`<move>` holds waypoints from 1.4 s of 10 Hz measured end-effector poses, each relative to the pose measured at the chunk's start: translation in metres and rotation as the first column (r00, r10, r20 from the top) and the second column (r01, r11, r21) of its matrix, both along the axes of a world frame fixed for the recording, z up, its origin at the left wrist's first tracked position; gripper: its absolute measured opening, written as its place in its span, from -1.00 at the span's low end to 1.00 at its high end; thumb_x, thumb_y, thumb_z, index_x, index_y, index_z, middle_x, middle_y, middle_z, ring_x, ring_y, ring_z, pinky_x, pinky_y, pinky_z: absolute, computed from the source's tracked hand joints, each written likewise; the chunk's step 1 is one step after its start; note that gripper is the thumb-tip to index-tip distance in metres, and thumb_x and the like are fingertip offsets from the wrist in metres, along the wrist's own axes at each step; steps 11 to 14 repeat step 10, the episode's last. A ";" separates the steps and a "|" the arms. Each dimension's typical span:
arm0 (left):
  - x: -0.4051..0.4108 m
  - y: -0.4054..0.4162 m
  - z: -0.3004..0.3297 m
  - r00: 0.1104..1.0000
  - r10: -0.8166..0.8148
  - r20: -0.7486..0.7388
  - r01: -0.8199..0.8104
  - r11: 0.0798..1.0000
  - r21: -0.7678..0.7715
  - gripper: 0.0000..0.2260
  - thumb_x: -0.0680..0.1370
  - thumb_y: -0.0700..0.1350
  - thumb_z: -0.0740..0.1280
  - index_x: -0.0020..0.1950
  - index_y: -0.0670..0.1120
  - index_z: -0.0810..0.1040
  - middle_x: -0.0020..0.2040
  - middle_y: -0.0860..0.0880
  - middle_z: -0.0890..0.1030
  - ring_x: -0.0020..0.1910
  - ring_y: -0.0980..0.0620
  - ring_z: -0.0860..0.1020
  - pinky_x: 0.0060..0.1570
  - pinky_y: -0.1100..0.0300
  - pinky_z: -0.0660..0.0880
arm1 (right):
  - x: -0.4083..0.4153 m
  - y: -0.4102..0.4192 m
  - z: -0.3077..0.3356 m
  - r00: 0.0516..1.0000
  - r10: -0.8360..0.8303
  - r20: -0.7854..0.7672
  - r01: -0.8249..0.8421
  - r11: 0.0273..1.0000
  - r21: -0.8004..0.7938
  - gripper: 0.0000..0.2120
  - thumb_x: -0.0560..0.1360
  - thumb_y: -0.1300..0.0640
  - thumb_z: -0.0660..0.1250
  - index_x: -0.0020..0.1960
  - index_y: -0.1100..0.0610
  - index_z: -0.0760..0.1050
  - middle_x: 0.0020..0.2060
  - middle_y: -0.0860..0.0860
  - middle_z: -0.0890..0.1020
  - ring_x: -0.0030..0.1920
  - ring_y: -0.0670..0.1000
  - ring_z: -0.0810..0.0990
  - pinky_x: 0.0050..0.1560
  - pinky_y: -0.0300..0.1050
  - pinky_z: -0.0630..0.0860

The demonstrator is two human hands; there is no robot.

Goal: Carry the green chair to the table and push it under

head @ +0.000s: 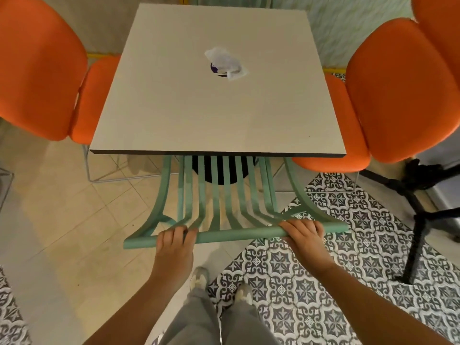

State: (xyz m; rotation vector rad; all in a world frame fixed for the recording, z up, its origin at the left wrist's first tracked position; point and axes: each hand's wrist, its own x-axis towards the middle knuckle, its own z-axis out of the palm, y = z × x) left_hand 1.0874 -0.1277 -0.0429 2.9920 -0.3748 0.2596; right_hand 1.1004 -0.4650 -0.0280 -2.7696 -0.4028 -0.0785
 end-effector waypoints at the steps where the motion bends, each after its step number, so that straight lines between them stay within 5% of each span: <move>1: -0.002 0.013 0.000 0.999 0.013 0.034 -0.014 1.000 0.014 -0.65 0.36 -0.28 0.23 0.14 -0.14 0.48 -0.04 -0.17 0.55 -0.10 -0.20 0.42 0.00 -0.09 0.31 | -0.008 0.015 -0.001 1.000 -0.008 0.024 0.008 1.000 0.015 -0.69 0.59 -0.08 0.03 0.20 -0.01 0.43 -0.03 -0.09 0.56 0.00 -0.02 0.41 0.09 -0.11 0.19; 7: 0.005 0.043 0.003 0.999 -0.029 0.018 0.029 1.000 0.005 -0.61 0.35 -0.30 0.18 0.17 -0.17 0.47 0.00 -0.21 0.52 -0.11 -0.24 0.43 0.00 -0.12 0.32 | -0.012 0.047 0.004 0.998 -0.063 -0.006 0.063 0.998 0.022 -0.59 0.61 -0.14 -0.08 0.18 0.02 0.44 -0.03 -0.07 0.58 -0.03 -0.02 0.39 0.12 -0.09 0.19; 9: 0.004 0.042 0.012 0.974 -0.100 -0.201 0.088 0.994 -0.071 -0.65 0.52 0.02 0.15 0.21 -0.12 0.48 0.04 -0.06 0.54 0.05 -0.12 0.47 0.26 -0.07 0.24 | -0.011 0.048 0.011 0.988 -0.109 -0.108 0.117 0.991 0.070 -0.49 0.57 -0.25 -0.08 0.18 -0.01 0.51 0.00 -0.14 0.54 0.03 -0.05 0.44 0.20 -0.10 0.18; 10: 0.010 0.032 0.040 0.921 -0.132 -0.368 0.048 0.973 -0.227 -0.55 0.57 0.17 0.05 0.27 -0.07 0.48 0.09 -0.02 0.59 0.08 -0.05 0.51 0.18 0.06 0.34 | -0.004 0.062 0.032 0.967 -0.178 -0.182 0.210 0.961 0.181 -0.41 0.55 -0.27 -0.12 0.26 0.05 0.48 0.12 -0.06 0.53 0.15 -0.10 0.37 0.32 -0.03 0.21; 14: 0.010 0.032 0.040 0.921 -0.132 -0.368 0.048 0.973 -0.227 -0.55 0.57 0.17 0.05 0.27 -0.07 0.48 0.09 -0.02 0.59 0.08 -0.05 0.51 0.18 0.06 0.34 | -0.004 0.062 0.032 0.967 -0.178 -0.182 0.210 0.961 0.181 -0.41 0.55 -0.27 -0.12 0.26 0.05 0.48 0.12 -0.06 0.53 0.15 -0.10 0.37 0.32 -0.03 0.21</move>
